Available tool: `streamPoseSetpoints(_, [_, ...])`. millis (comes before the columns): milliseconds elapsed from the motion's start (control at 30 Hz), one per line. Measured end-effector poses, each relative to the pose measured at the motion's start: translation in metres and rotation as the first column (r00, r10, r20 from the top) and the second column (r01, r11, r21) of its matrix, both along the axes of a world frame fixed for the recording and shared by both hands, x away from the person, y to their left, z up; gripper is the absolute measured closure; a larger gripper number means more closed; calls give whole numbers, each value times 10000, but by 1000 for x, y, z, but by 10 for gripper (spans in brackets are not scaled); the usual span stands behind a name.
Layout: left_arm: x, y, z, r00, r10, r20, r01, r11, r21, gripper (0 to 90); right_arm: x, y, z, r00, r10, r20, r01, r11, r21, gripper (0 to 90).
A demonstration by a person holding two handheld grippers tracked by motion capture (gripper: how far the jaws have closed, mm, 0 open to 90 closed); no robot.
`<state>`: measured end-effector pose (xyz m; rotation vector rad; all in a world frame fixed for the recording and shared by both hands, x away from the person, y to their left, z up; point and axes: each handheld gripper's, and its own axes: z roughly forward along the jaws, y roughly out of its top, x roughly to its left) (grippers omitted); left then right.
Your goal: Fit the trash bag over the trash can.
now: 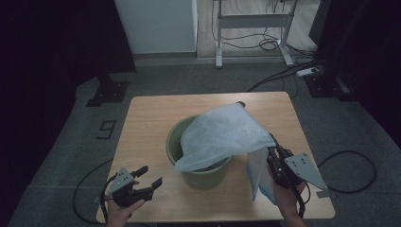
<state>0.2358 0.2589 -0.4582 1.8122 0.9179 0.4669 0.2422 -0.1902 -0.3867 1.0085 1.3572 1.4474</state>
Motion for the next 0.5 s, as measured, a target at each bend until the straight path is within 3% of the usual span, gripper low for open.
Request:
streamPoseSetpoints(167, [-10, -5, 17, 9996, -162, 211, 164, 9998, -100, 253, 0, 1, 3, 10000, 67, 12, -67, 10000, -47, 858])
streamPoseSetpoints(333, [-27, -18, 41, 9957, -422, 824, 435, 9990, -138, 249, -2, 3, 5, 10000, 76, 46, -76, 9999, -105, 857])
streamPoseSetpoints(500, [-31, -36, 49, 9910, -638, 1181, 640, 9979, 16, 243, -2, 3, 7, 10000, 90, 10, -90, 9999, -47, 857])
